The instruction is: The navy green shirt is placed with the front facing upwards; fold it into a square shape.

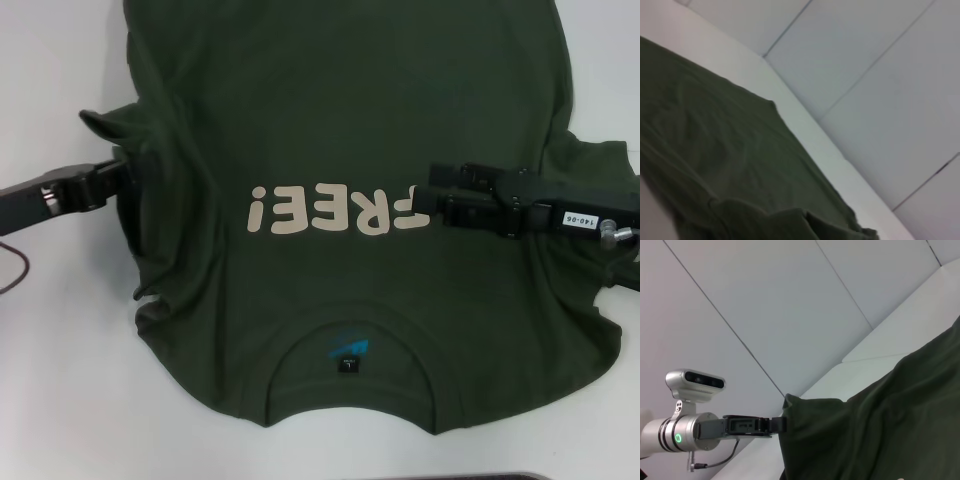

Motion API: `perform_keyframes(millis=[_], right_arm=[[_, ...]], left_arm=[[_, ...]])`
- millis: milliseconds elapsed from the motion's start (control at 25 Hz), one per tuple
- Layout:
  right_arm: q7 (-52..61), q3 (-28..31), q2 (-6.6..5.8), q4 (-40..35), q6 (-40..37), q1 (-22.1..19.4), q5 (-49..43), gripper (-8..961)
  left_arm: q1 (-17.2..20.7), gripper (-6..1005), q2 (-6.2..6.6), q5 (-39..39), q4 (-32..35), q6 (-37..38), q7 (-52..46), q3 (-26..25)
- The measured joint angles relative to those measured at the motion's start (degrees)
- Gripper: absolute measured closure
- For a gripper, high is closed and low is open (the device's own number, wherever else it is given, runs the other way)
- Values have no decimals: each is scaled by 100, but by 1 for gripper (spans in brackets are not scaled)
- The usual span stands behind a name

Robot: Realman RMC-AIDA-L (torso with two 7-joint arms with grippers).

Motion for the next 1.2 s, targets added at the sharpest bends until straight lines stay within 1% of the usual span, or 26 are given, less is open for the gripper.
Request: perform_keyframes(millis=[40, 80, 120, 240, 320, 560, 760, 1040, 1200], right_arm=[[-3, 2, 0, 0, -1, -3, 0, 133], [-7, 3, 0, 0, -1, -6, 0, 133], [-11, 3, 0, 0, -2, -10, 0, 133], [-9, 5, 0, 0, -7, -17, 0, 133], [-5, 5, 0, 0, -16, -20, 0, 133], [-3, 5, 0, -7, -37, -38, 0, 133], [-2, 5, 0, -2, -37, -43, 0, 134], [-2, 5, 9, 1, -24, -31, 0, 133], [-2, 11, 13, 0, -22, -15, 0, 133]], left_arm=[[-17, 958, -28, -1, -13, 10, 0, 2], [-17, 957, -28, -1, -13, 10, 0, 2], [-47, 957, -97, 5, -38, -37, 1, 28], [-79, 956, -162, 36, -52, -161, 12, 61], [-85, 956, -178, 47, -53, -241, 15, 67], [-88, 954, -173, 19, -59, -305, 18, 36], [-165, 953, -250, 15, -116, -369, 38, 59], [-379, 951, -329, 60, -514, -692, 105, 140], [-488, 950, -337, 54, -791, -895, 173, 219]])
